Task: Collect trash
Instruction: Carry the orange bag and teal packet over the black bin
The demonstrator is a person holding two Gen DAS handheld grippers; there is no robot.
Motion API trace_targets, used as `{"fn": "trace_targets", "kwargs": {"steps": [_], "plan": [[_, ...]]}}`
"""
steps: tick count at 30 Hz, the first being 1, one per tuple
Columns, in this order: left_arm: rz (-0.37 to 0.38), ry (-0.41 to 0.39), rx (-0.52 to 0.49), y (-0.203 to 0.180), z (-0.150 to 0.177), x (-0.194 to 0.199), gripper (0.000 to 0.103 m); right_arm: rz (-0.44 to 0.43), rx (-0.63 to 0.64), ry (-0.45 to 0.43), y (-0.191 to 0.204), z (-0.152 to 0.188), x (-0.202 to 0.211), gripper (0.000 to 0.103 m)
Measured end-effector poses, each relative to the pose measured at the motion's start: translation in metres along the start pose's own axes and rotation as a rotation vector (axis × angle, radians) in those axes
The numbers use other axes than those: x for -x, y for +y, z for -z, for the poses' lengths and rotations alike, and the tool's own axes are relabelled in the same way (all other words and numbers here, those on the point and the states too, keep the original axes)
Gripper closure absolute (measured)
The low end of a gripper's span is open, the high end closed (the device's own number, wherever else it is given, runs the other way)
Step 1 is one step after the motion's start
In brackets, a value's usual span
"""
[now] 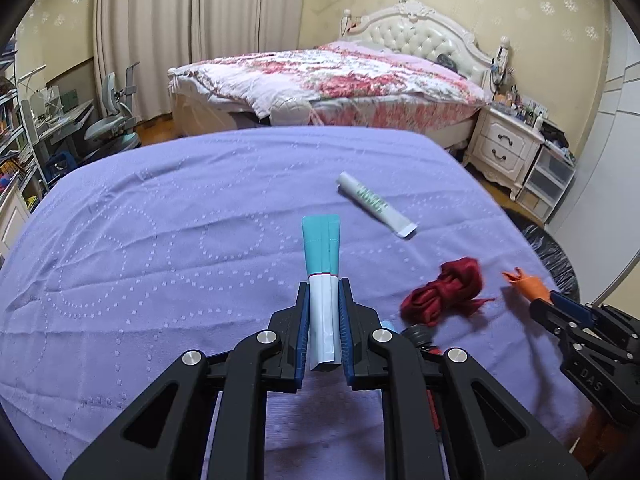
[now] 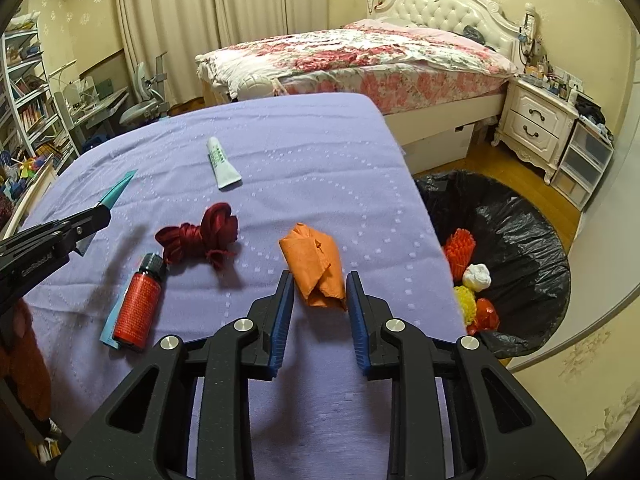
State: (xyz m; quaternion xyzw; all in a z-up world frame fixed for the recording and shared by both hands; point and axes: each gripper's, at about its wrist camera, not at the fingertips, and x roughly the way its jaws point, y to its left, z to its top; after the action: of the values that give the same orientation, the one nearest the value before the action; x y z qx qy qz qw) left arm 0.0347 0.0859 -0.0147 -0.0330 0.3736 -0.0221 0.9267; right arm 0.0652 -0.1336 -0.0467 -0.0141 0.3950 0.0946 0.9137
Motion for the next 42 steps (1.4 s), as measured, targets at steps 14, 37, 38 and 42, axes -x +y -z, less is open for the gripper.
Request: {"fn": "trace_targets", "kwargs": {"steps": [14,37,38,42], "plan": [[-0.014,0.015,-0.004,-0.003,0.002,-0.006,0.088,-0.035,-0.029,0.052,-0.004,0.002,-0.015,0.066],[0.004,-0.011,0.013,-0.007,0.003,0.000,0.088,0.002,-0.020,0.010,-0.007,-0.007,-0.007,0.070],[0.011,-0.017,0.009,-0.011,0.002,0.001,0.088,0.008,-0.027,0.000,-0.010,-0.009,-0.004,0.070],[0.049,-0.038,-0.018,-0.033,-0.003,0.004,0.088,0.050,-0.057,-0.045,-0.031,-0.015,0.012,0.070]]}}
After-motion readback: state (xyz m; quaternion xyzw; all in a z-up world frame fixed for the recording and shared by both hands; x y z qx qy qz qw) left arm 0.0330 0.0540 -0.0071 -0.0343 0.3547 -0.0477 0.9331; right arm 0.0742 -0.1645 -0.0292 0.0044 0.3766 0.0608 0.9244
